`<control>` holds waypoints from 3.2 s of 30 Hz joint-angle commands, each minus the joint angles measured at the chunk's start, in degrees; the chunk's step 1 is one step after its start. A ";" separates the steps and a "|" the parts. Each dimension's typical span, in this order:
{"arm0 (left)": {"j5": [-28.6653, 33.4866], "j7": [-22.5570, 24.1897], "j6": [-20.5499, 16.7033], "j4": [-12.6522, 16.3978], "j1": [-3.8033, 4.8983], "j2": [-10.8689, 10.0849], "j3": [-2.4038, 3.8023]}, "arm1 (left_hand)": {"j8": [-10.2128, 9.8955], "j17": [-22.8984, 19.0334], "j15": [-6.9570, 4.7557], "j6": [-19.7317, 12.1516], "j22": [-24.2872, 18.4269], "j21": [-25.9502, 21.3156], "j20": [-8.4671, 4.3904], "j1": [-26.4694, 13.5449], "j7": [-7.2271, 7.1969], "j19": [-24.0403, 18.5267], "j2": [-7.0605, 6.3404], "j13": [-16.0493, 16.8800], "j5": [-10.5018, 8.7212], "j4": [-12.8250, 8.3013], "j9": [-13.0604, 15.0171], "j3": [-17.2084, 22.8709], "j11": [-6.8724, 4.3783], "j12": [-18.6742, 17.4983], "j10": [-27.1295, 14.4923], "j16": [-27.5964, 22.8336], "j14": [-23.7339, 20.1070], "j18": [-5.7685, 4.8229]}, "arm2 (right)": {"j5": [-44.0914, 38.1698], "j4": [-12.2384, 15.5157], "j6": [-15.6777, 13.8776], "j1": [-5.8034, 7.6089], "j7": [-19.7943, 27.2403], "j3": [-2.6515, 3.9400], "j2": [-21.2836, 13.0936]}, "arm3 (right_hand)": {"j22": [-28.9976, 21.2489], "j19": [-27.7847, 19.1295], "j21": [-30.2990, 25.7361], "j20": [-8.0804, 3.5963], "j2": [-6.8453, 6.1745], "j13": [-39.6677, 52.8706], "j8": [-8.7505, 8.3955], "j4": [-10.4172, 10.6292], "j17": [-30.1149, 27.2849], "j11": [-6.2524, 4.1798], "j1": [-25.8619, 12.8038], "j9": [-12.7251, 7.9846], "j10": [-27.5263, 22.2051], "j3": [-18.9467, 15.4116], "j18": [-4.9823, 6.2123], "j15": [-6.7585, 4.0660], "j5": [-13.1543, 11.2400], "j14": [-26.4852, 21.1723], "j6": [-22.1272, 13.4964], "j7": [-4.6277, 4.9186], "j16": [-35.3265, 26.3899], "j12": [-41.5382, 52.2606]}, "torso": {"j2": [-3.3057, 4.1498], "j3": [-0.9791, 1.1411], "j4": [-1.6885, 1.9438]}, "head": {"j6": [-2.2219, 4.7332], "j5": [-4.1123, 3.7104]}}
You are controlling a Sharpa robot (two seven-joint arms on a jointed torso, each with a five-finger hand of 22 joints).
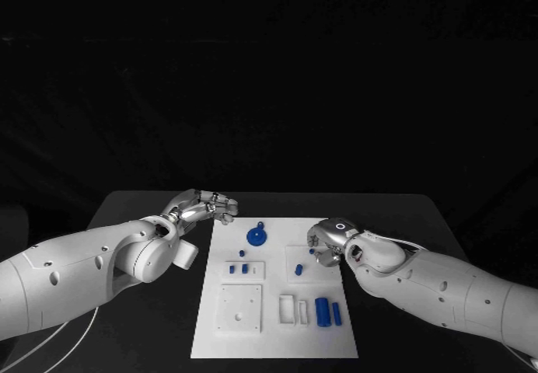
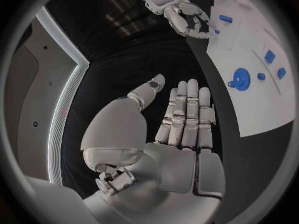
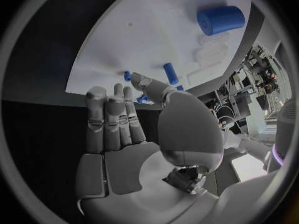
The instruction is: Assemble the parts on the task board
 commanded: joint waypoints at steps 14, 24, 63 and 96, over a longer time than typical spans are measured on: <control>1.04 0.85 1.11 0.45 0.16 -0.02 0.05 | 0.25 0.26 0.40 -0.42 -0.01 -0.38 0.18 0.13 0.14 -0.34 -0.21 -0.15 -0.10 0.04 -0.11 -0.58 0.12 -0.34 -0.58 -0.57 0.12 -0.16 | -1.84 -2.42 0.12 -0.71 -0.69 -0.50 2.12 | 0.69 1.04 0.02 -0.37 0.10 -0.13 0.27 1.00 -0.19 0.20 -0.04 -0.02 3.74 1.08 3.96 -0.42 -1.93 0.80 1.18 -0.02 0.64 -0.49 | -0.03 0.13 -0.11 | -0.52 0.43; 1.09 0.60 1.19 0.59 0.29 -0.04 0.05 | 0.22 0.42 0.43 -0.54 0.02 -0.45 0.23 -0.11 0.20 -0.32 -0.22 -0.21 -0.09 0.11 -0.15 -0.71 0.17 -0.32 -0.70 -0.83 0.20 -0.13 | -2.28 -3.20 0.48 -0.90 -0.89 -0.84 2.78 | 0.76 1.20 0.11 -0.48 0.44 -0.09 0.38 1.35 -0.20 0.09 -0.01 -0.03 4.09 1.61 3.96 -0.53 -2.19 0.90 1.52 -0.16 0.80 -0.66 | -0.01 0.11 -0.10 | -0.66 0.46; 1.09 -0.01 1.45 0.89 0.42 -0.03 0.05 | 0.21 0.80 0.39 -0.72 0.09 -0.53 0.23 -0.23 0.26 -0.27 -0.24 -0.32 -0.10 0.09 -0.21 -0.80 0.23 -0.28 -0.90 -1.22 0.47 -0.06 | -6.96 -3.79 -2.58 -1.29 -3.71 -1.53 3.81 | 0.94 1.54 0.87 -1.42 2.09 2.89 3.05 0.41 -0.24 -2.19 0.77 1.33 9.57 3.50 3.96 -2.74 -2.47 1.13 6.60 -2.43 1.17 1.23 | -0.09 0.12 -0.12 | -1.35 0.56; 1.09 0.24 1.01 0.32 0.44 -0.39 0.05 | 0.19 1.00 0.40 -0.83 0.13 -0.61 0.24 -0.32 0.30 -0.27 -0.23 -0.38 -0.09 0.10 -0.25 -0.84 0.27 -0.27 -1.00 -1.47 0.53 -0.05 | -3.36 11.02 -6.39 -0.52 -3.02 2.09 -4.32 | 0.81 2.09 1.00 -1.83 1.64 3.64 3.32 0.79 -0.41 -2.59 0.67 1.55 10.43 4.05 3.96 -3.15 -2.47 1.60 7.37 -2.75 1.03 1.37 | -0.21 0.04 -0.33 | -1.26 1.57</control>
